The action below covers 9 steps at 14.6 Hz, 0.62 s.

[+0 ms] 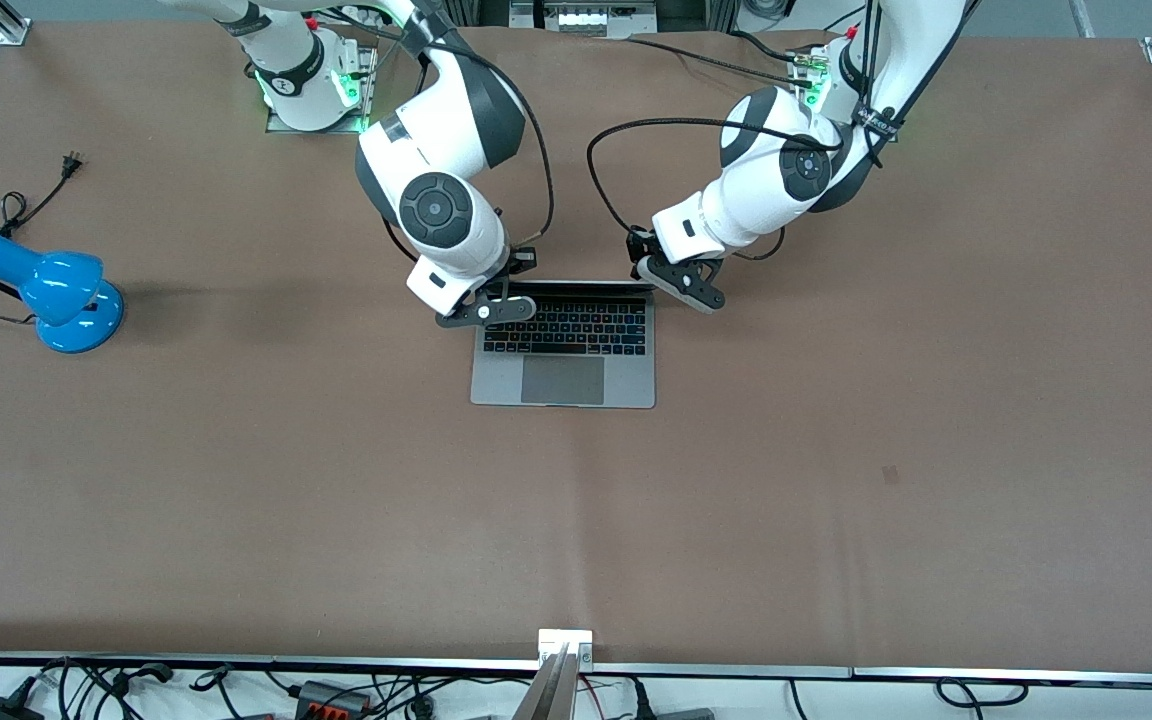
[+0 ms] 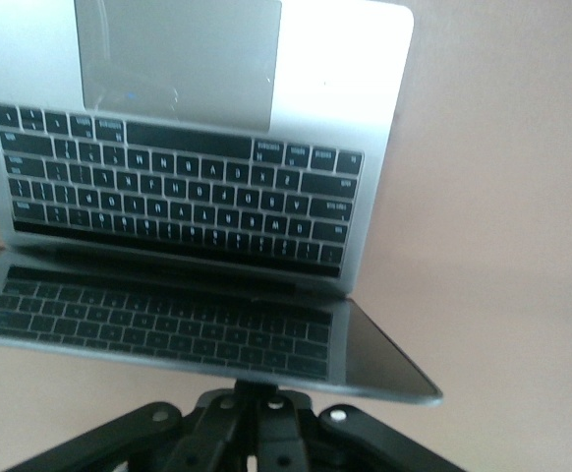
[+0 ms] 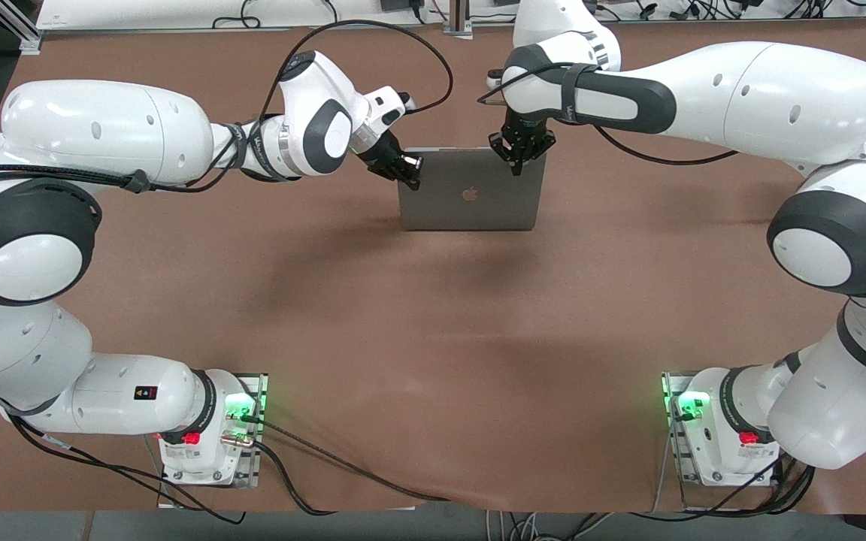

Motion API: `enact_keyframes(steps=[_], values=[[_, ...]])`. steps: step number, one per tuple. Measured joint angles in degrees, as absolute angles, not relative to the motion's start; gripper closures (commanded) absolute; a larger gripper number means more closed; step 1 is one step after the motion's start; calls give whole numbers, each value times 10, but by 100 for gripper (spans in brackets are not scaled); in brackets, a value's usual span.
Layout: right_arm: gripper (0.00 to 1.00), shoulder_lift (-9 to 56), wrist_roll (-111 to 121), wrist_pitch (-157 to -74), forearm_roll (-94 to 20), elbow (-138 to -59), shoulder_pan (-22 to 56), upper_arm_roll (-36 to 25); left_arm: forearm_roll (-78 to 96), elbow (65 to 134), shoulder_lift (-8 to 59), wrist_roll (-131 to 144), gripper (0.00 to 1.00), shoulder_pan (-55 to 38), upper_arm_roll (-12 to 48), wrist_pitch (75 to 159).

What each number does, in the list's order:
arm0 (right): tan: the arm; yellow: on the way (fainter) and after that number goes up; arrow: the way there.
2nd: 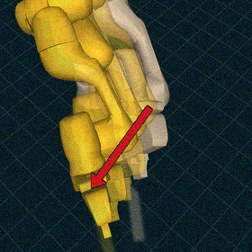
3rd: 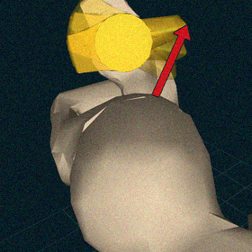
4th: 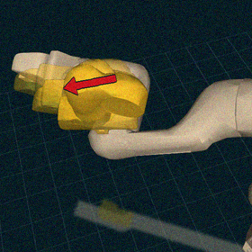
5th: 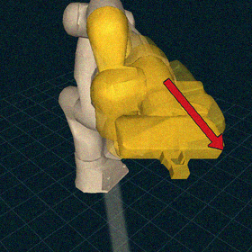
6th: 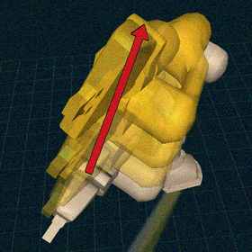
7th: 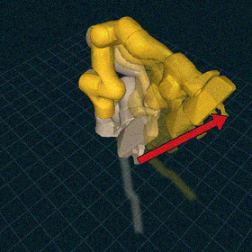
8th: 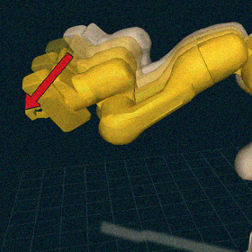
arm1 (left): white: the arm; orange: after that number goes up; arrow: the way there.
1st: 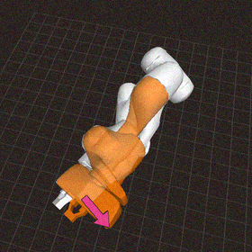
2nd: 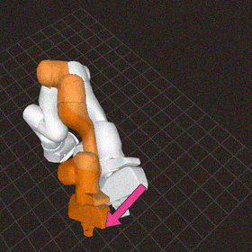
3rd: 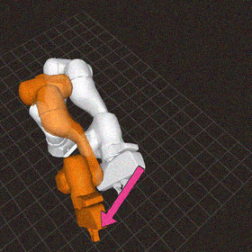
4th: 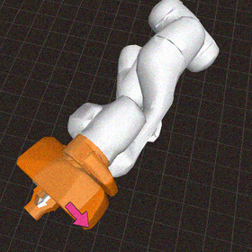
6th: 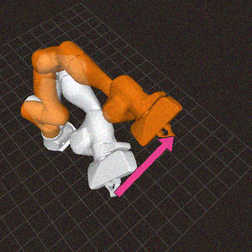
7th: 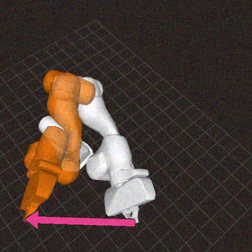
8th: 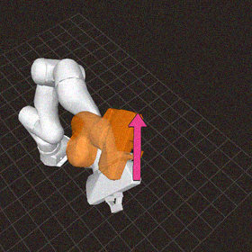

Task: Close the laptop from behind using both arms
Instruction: 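Lower both grippers onto the back of the laptop screen, then push the screen down toward the keyboard with both grippers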

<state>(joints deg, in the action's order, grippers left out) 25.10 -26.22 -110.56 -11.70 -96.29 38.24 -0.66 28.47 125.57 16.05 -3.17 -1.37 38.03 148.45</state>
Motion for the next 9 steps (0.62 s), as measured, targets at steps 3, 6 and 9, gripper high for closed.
enact_keyframes(steps=[3,6,9], values=[[100,257,-256,-1122,-117,-955,370,-7,285,1239,173,-47,100,-14,366,1487],[100,285,-250,-1135,-107,-931,362,-7,285,1215,204,-60,100,-13,350,1509],[100,318,-249,-1161,-101,-918,361,-8,284,1188,252,-62,100,-13,348,1541]])
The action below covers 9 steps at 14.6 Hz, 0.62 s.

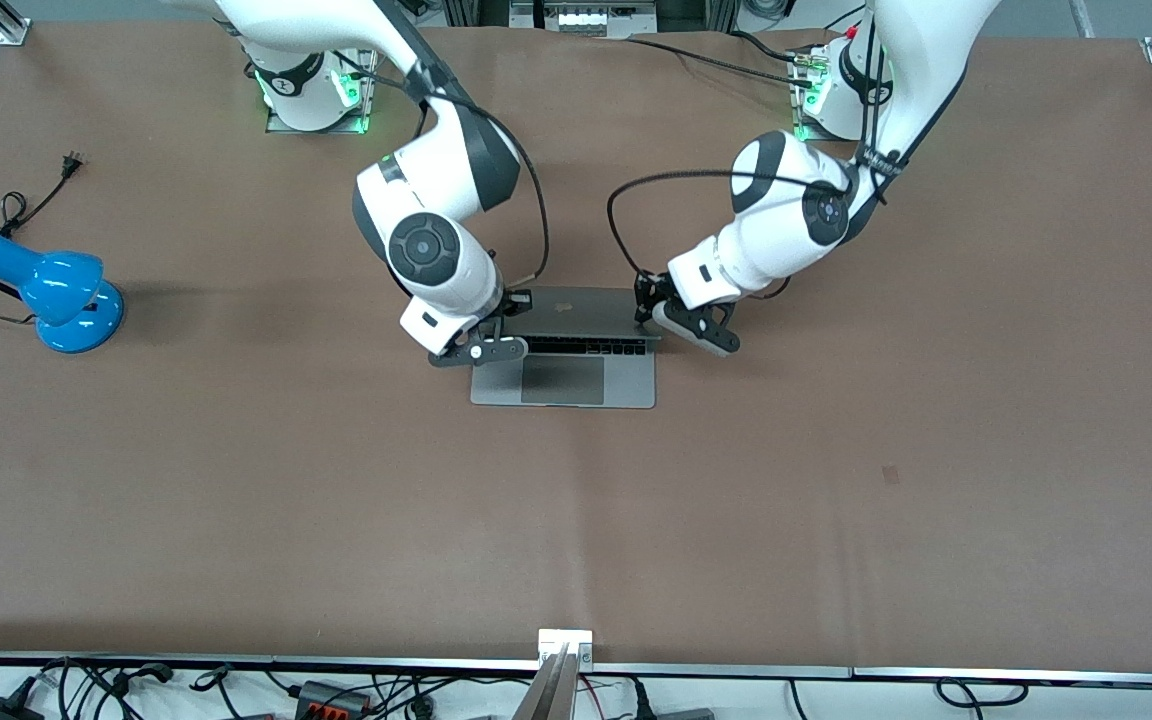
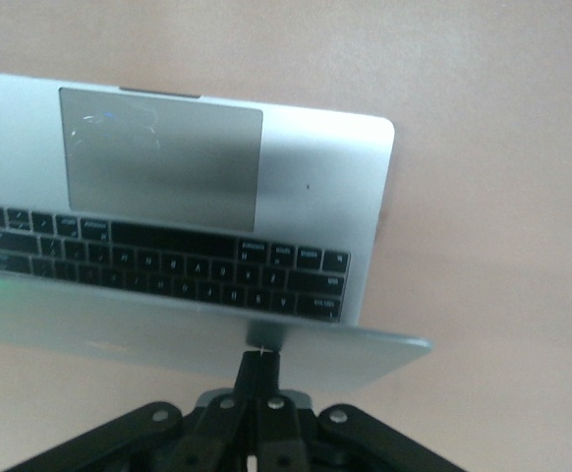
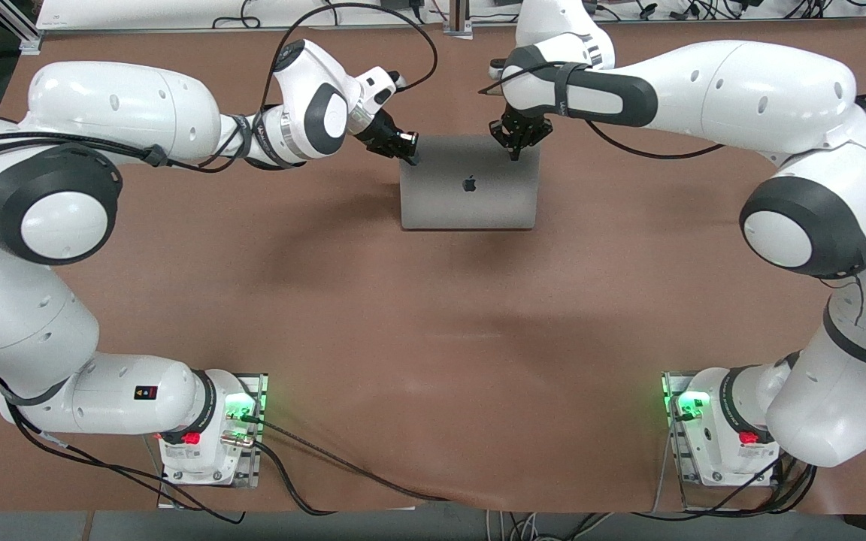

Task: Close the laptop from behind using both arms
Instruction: 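Push the screen down toward the keyboard with both grippers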

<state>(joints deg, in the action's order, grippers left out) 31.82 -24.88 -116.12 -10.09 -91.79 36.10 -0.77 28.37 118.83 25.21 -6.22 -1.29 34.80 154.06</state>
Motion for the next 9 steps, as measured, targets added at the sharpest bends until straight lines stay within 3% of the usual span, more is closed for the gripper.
enact_keyframes(steps=[9], values=[[100,371,-233,-1187,-97,-881,341,-8,263,1142,327,-74,100,-16,336,1566]])
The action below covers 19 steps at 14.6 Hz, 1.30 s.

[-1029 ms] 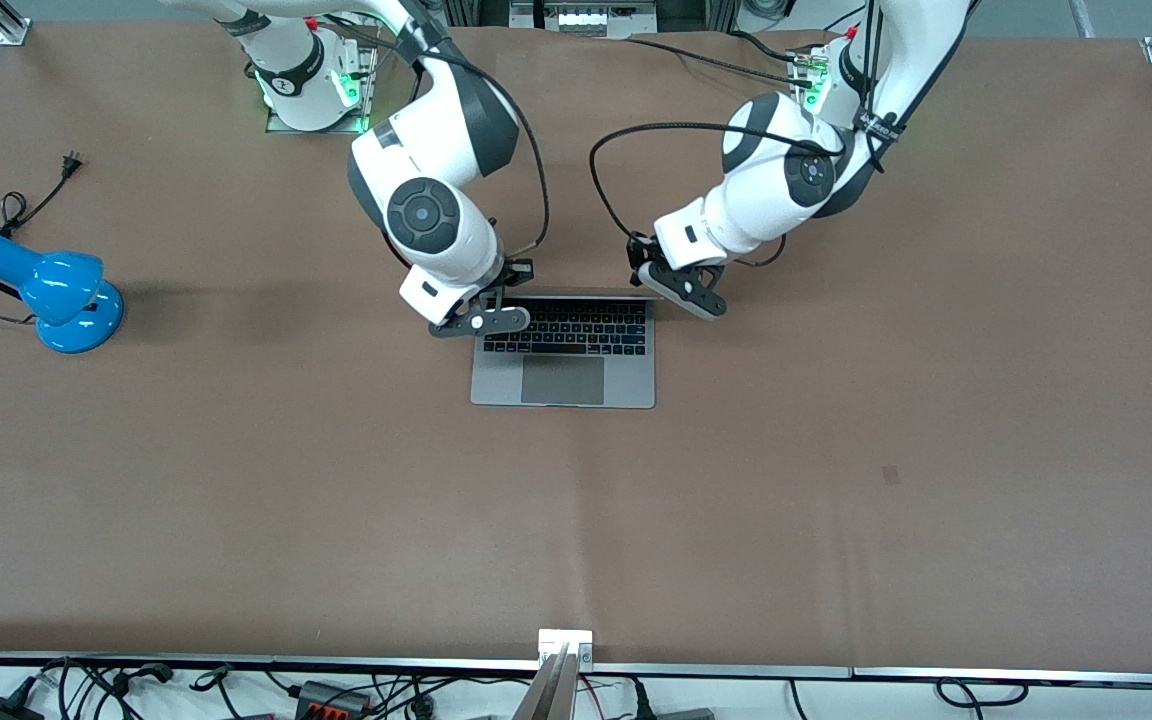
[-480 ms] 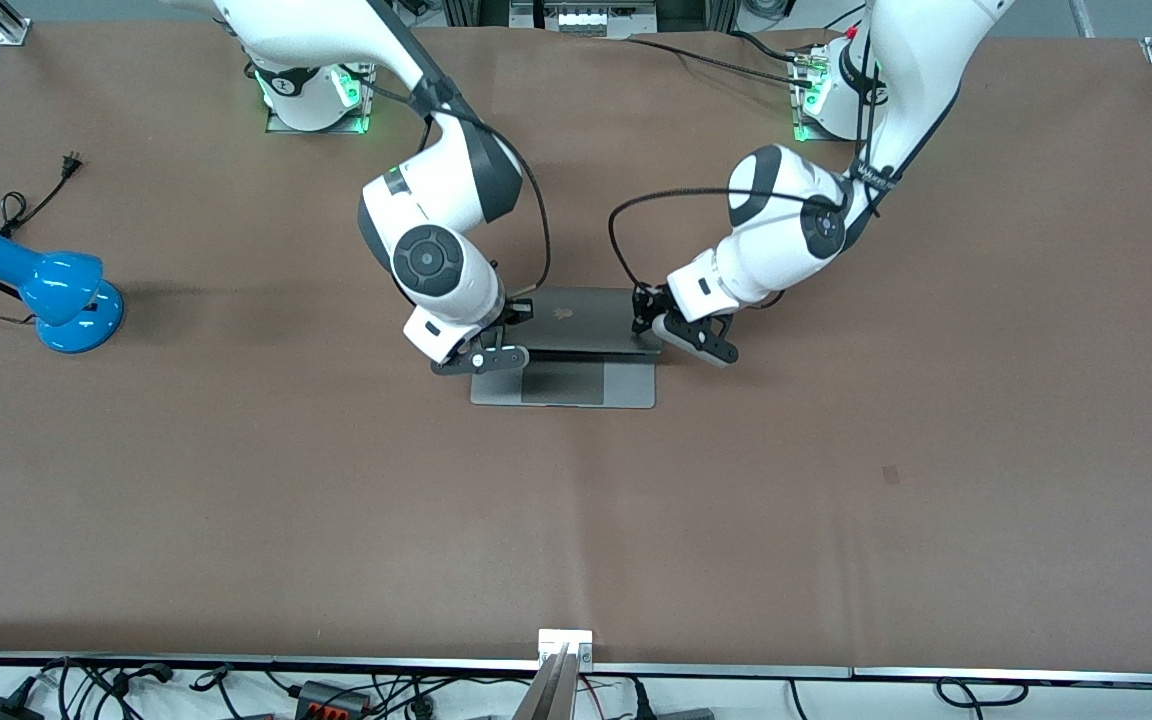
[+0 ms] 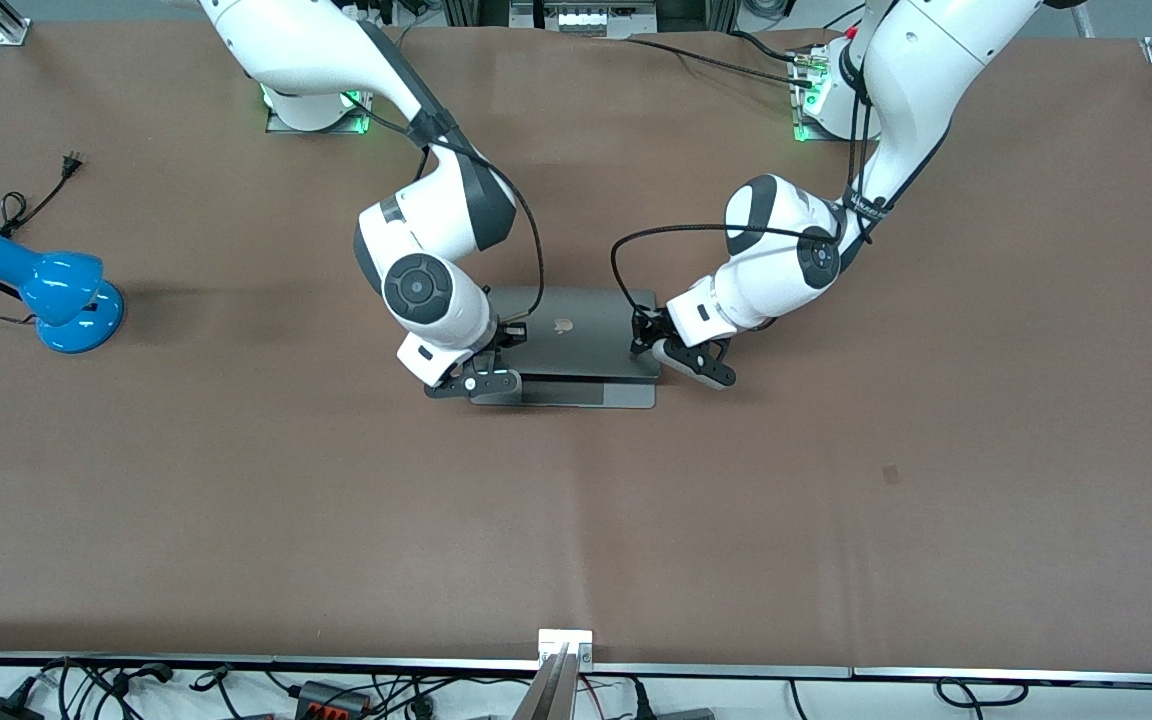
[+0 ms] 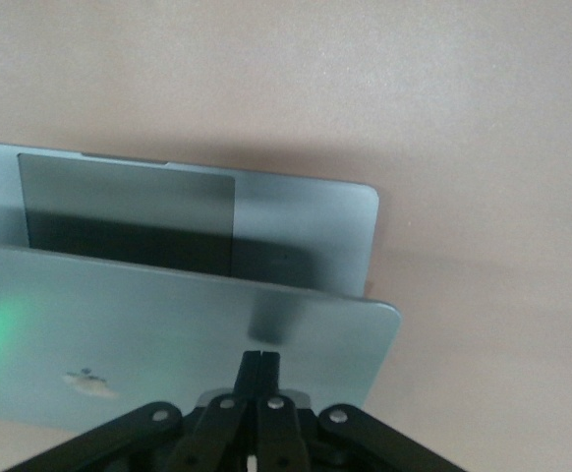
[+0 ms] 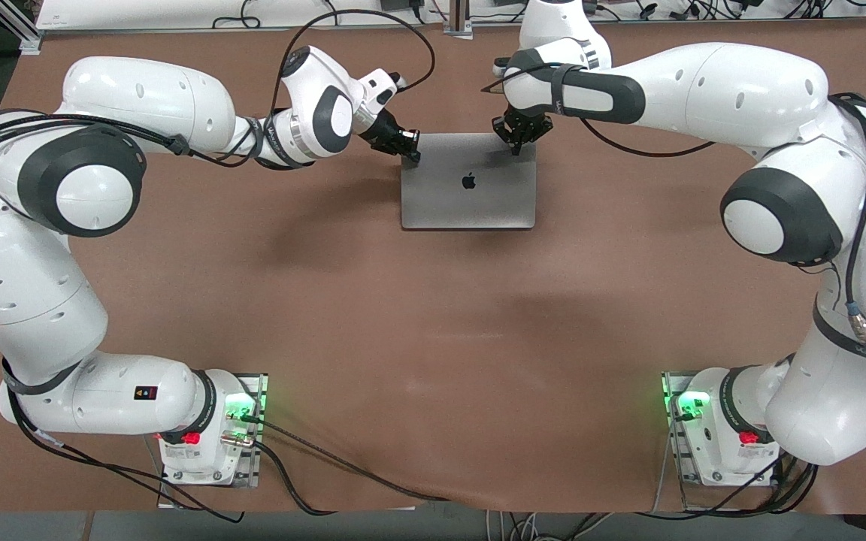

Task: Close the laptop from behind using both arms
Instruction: 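Push the screen down toward the keyboard with both grippers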

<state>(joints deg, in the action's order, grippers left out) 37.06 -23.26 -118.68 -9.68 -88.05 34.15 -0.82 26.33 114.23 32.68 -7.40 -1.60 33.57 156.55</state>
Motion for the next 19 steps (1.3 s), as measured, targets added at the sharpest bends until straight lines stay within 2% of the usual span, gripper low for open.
enact_keyframes(steps=[8,19], values=[[100,432,-232,-1216,-88,-846,338,-8,235,1137,375,-75,100,-18,329,1609],[100,463,-231,-1257,-78,-841,339,-8,234,1133,411,-89,100,-18,327,1629]])
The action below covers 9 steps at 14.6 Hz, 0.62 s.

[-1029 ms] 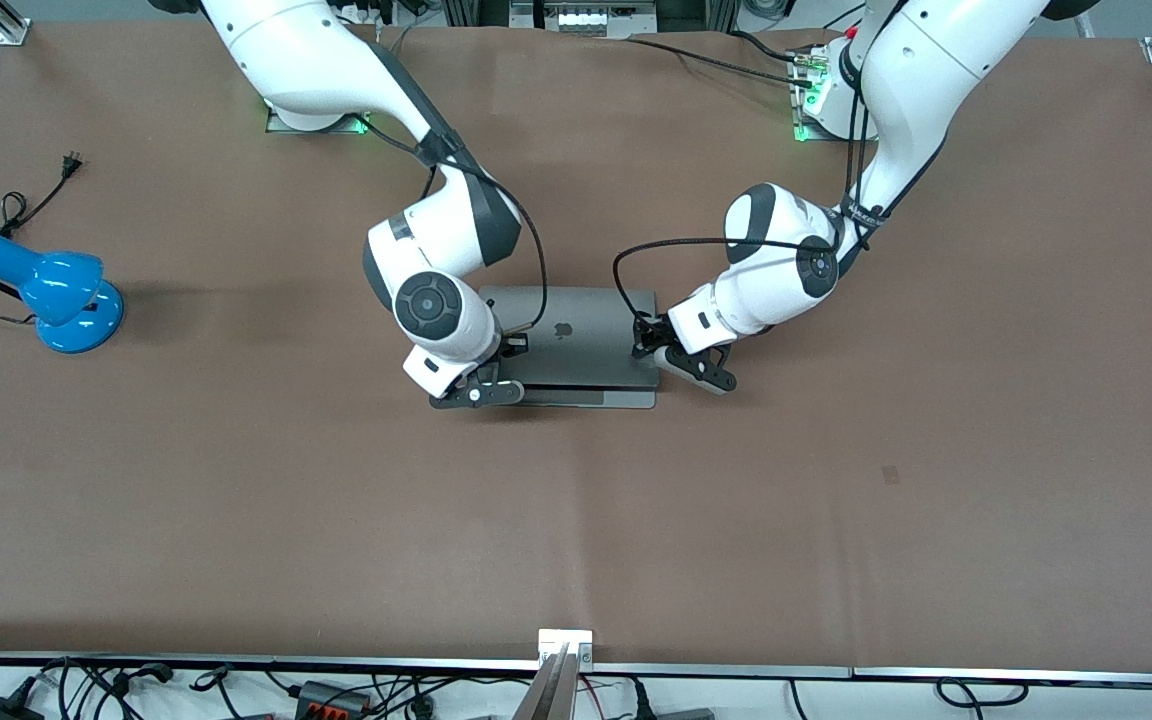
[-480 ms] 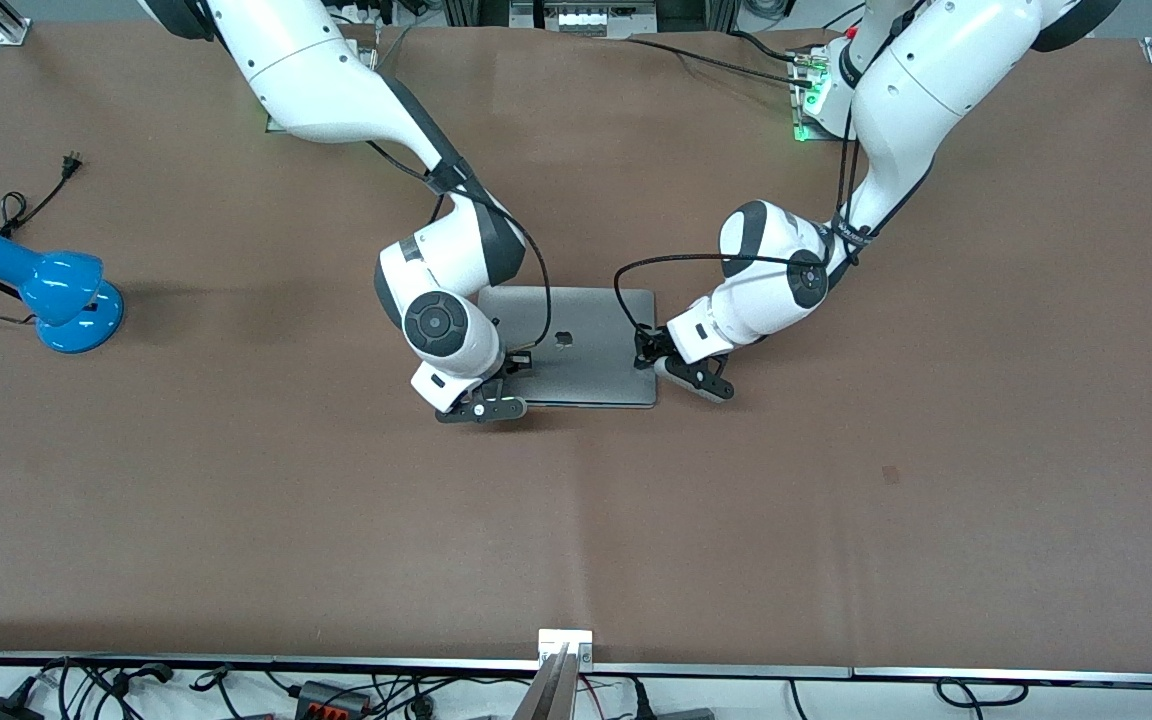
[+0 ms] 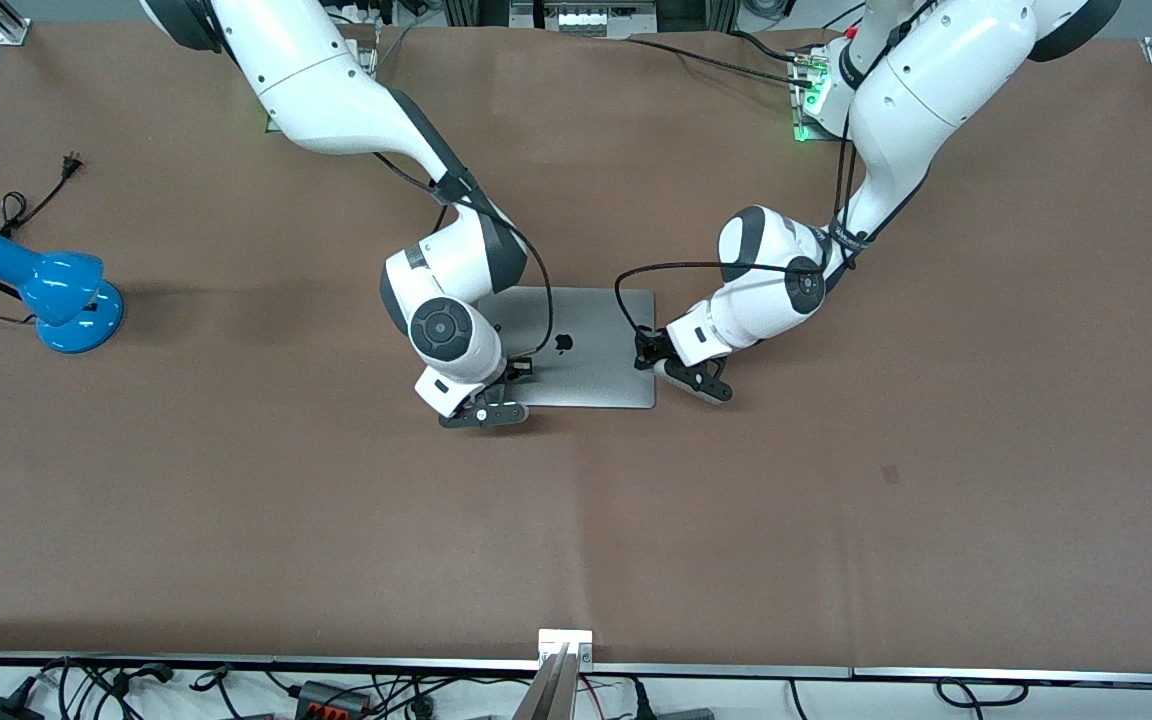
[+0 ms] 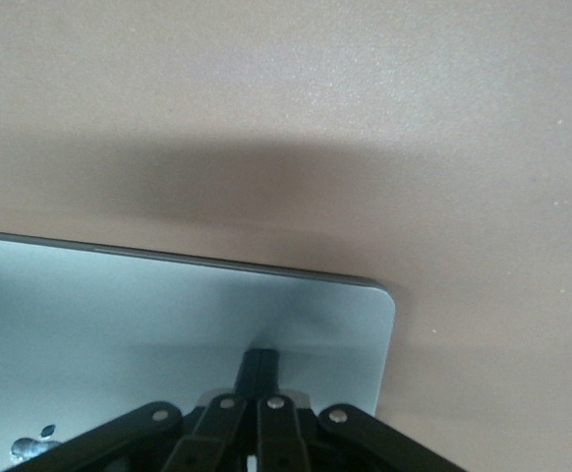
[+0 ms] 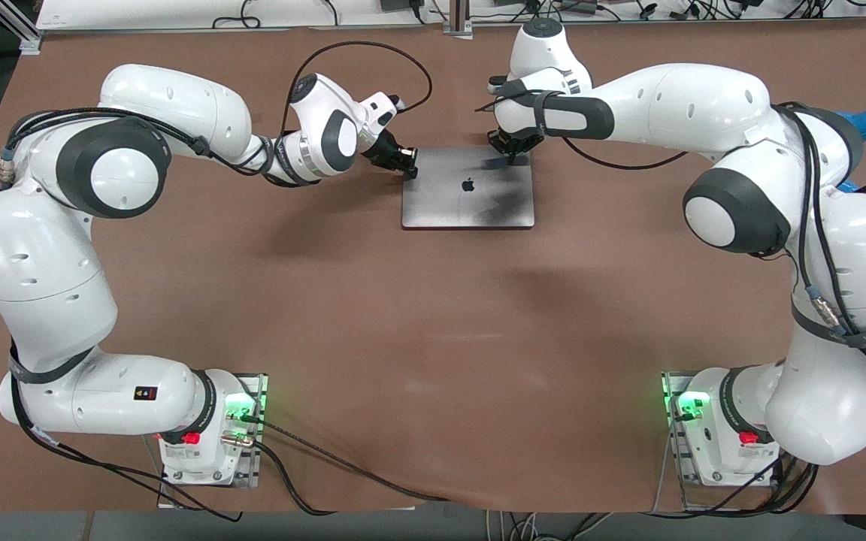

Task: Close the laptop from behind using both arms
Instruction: 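Push the screen down toward the keyboard with both grippers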

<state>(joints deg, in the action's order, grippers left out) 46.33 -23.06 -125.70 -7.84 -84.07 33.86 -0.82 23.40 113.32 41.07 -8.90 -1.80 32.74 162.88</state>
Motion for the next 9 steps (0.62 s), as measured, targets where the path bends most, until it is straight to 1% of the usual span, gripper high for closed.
enact_keyframes(steps=[9], values=[[100,463,-227,-1256,-77,-826,339,-8,228,1125,406,-96,99,-15,327,1634]])
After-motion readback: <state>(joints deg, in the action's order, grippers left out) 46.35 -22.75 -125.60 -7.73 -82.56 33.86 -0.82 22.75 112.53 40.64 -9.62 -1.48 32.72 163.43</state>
